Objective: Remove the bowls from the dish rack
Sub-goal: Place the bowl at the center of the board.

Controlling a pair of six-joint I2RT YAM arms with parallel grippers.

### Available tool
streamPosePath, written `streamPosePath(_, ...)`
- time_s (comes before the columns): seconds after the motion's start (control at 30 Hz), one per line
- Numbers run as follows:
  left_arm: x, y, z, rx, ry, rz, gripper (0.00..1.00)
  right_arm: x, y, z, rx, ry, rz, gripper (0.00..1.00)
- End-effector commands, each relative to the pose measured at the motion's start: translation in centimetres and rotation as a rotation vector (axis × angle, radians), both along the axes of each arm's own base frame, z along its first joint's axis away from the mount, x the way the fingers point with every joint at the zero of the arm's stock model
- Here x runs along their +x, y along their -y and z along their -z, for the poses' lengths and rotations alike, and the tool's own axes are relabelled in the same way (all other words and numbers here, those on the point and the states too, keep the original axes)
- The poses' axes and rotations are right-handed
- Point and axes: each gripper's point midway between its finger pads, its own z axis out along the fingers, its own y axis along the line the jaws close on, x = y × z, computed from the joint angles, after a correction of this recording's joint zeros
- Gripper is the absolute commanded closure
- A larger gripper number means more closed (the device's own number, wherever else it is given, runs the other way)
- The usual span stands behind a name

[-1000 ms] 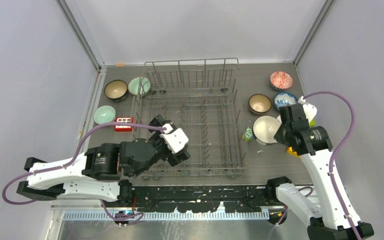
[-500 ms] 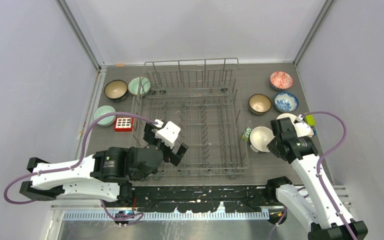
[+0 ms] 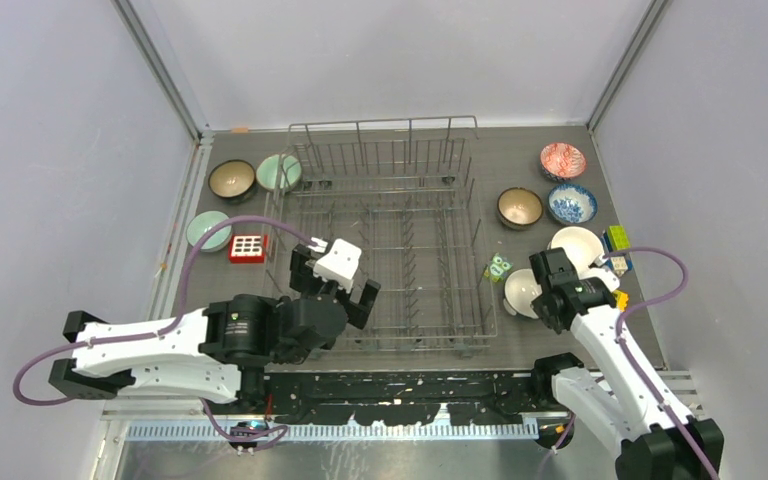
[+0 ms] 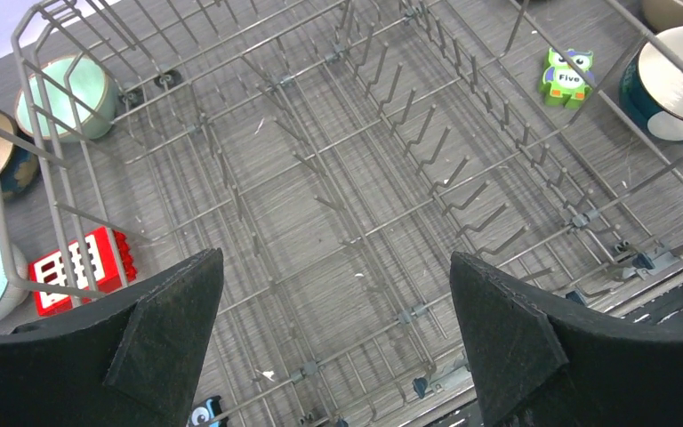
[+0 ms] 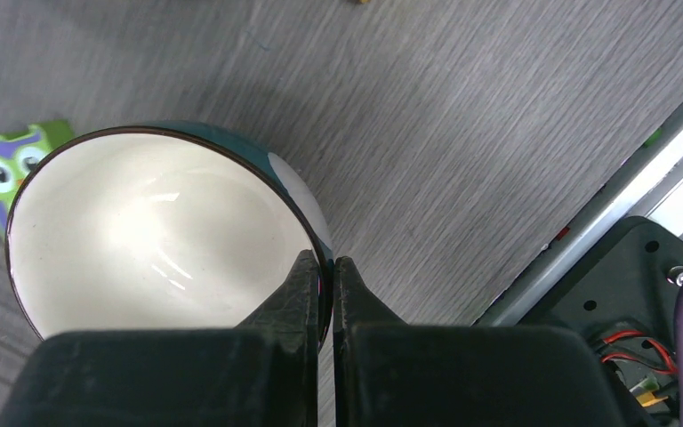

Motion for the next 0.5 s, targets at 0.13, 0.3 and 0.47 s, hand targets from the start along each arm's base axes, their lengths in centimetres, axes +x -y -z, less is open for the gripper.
streamPosePath(0.13, 0.1, 0.6, 0.2, -0.036, -0.029, -0.048, 0.00, 1.8, 0.7, 0.9, -0.024, 0.070, 0.075, 0.99)
streamPosePath(0.3, 0.0, 0.9, 0.4, -0.039, -0.038, -0.051, 0.00, 1.5, 0.2, 2.0, -0.002, 0.044, 0.062, 0.98)
streamPosePath(0.47, 0.0, 0.8, 0.5, -0.032, -0.046, -0.054, 0.00, 1.5, 0.1, 2.0, 0.002, 0.032, 0.051, 0.74)
